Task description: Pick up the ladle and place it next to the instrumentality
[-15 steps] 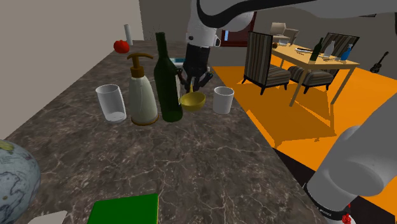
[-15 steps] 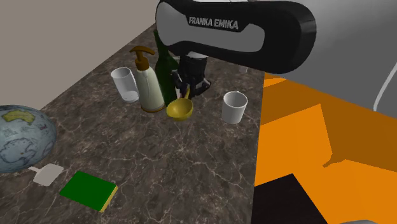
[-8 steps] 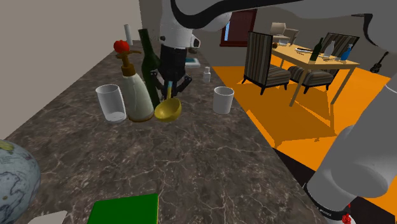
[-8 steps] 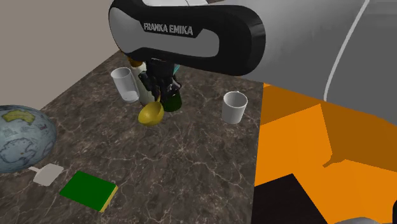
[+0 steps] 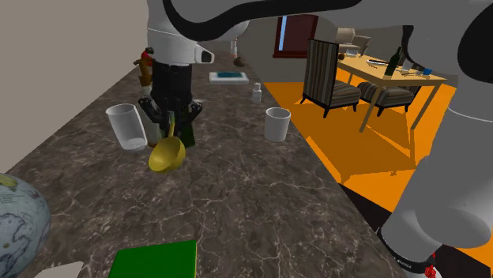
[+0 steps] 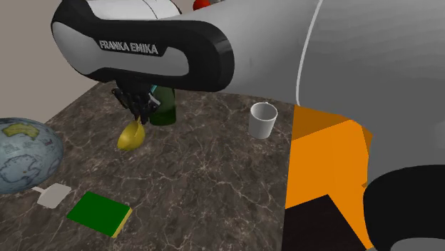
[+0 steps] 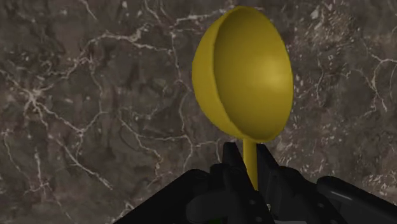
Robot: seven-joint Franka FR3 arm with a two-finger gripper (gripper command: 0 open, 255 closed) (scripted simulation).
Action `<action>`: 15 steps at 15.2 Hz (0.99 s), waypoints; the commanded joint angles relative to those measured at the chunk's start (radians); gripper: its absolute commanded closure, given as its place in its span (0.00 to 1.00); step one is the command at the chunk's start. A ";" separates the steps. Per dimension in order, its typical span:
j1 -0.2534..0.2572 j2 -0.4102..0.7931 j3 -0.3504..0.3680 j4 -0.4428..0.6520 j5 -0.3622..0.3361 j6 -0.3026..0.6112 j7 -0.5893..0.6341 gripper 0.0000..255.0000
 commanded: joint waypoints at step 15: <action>0.349 0.521 0.005 0.690 -0.263 -0.181 0.269 1.00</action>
